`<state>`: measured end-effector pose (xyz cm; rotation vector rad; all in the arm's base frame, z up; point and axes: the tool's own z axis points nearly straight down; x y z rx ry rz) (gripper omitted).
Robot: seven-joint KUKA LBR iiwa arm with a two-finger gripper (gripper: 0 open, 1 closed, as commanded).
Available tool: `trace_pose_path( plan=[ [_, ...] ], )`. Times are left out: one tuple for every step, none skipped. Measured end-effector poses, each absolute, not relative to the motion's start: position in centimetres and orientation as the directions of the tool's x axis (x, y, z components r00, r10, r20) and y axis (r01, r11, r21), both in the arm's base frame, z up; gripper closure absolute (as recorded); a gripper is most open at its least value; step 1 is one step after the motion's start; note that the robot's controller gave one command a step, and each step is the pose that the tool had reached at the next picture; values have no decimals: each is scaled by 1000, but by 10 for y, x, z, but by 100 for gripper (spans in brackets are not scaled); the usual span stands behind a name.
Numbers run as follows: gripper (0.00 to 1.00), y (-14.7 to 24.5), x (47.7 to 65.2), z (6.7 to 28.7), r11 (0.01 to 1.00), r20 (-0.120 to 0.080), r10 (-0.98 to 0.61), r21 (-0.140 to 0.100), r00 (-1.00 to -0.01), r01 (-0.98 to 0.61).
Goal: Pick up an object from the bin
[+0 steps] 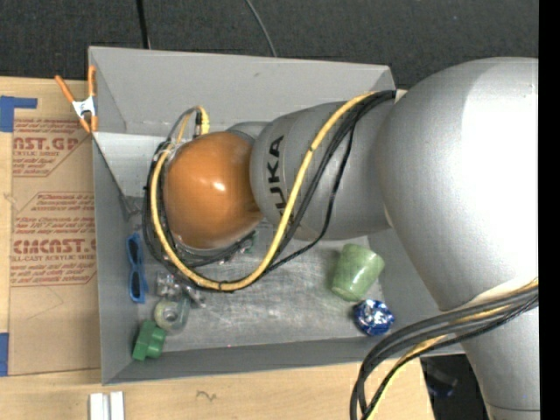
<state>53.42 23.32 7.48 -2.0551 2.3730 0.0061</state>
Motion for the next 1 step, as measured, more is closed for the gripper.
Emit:
trace_pose_path(
  plan=[
    [100,245,542,207,89,-7,-996,-8,-89,-996]
  ],
)
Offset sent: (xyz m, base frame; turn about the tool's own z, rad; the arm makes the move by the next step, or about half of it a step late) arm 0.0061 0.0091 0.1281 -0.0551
